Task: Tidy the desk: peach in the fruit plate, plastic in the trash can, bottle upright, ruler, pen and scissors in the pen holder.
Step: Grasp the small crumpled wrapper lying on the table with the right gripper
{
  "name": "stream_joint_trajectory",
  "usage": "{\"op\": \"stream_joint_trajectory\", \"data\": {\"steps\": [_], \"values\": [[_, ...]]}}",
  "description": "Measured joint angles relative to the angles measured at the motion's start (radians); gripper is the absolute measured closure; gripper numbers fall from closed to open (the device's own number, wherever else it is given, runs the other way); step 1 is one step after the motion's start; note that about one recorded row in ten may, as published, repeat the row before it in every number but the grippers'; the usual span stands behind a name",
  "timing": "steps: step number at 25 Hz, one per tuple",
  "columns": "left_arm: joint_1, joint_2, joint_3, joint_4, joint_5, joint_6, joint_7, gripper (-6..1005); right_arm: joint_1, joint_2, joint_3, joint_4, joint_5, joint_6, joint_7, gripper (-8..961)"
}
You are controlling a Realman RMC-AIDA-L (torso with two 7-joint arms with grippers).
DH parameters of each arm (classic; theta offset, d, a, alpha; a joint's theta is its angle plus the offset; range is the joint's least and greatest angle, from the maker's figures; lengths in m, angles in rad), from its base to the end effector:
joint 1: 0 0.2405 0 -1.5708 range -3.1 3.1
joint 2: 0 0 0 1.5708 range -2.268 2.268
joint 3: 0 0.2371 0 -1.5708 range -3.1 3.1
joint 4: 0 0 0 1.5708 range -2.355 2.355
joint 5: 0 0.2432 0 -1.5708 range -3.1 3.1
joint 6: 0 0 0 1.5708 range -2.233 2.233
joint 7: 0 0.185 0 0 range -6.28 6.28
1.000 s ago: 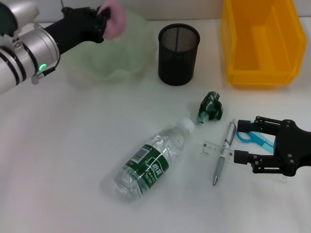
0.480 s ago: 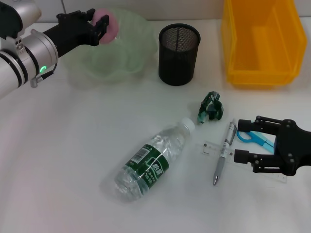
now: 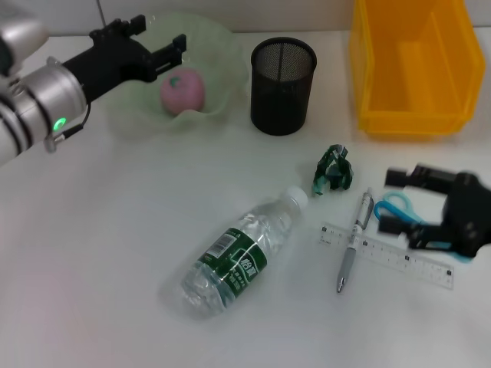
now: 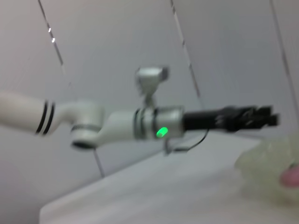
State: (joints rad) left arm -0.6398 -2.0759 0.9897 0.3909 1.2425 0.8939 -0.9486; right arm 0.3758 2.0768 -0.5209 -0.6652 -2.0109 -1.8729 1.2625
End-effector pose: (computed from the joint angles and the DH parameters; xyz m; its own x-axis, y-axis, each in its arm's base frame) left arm -0.2466 0.4643 -0.0398 0.7716 0.1570 0.6164 0.5728 -0.5929 -0.5660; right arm 0.2763 0.2885 0.0050 0.7033 -0.3083 -0.6406 -0.4380 -0.8976 -0.0489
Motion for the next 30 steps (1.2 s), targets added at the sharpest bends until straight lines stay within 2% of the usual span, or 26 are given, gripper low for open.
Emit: {"op": "stream_joint_trajectory", "data": {"steps": [4, 7, 9, 10, 11, 12, 16, 19, 22, 27, 30], "values": [[0.077, 0.029, 0.036, 0.033, 0.073, 0.305, -0.059, 206, -0.031, -0.011, 0.001, -0.093, 0.124, -0.033, 0.123, 132], [0.139, 0.042, 0.067, 0.094, 0.173, 0.483, -0.066, 207, -0.047, -0.02, 0.001, -0.242, 0.177, -0.046, 0.285, 133], [0.174, 0.043, 0.069, 0.129, 0.228, 0.543, -0.072, 208, -0.041, -0.025, -0.003, -0.375, 0.165, -0.047, 0.415, 133], [0.183, 0.043, 0.069, 0.139, 0.246, 0.557, -0.074, 209, -0.029, -0.028, -0.006, -0.457, 0.133, -0.046, 0.502, 133], [0.194, 0.043, 0.067, 0.144, 0.262, 0.566, -0.079, 209, 0.006, -0.033, -0.018, -0.598, 0.029, -0.046, 0.656, 133], [0.203, 0.044, 0.064, 0.146, 0.273, 0.571, -0.082, 210, 0.006, -0.033, -0.018, -0.598, 0.029, -0.046, 0.656, 133], [0.235, 0.042, 0.061, 0.149, 0.284, 0.582, -0.085, 211, 0.121, -0.041, -0.098, -0.79, -0.274, -0.053, 0.982, 133], [0.25, 0.035, 0.058, 0.15, 0.284, 0.575, -0.079, 211, 0.207, -0.045, -0.181, -0.807, -0.435, -0.045, 1.126, 135], [0.252, 0.03, 0.054, 0.148, 0.284, 0.564, -0.076, 211, 0.259, -0.034, -0.264, -0.769, -0.493, -0.003, 1.17, 136], [0.25, 0.03, 0.053, 0.144, 0.285, 0.56, -0.076, 212, 0.307, -0.004, -0.391, -0.679, -0.572, 0.135, 1.272, 138], [0.25, 0.03, 0.053, 0.144, 0.286, 0.559, -0.076, 212, 0.319, 0.001, -0.463, -0.614, -0.569, 0.215, 1.302, 139]]}}
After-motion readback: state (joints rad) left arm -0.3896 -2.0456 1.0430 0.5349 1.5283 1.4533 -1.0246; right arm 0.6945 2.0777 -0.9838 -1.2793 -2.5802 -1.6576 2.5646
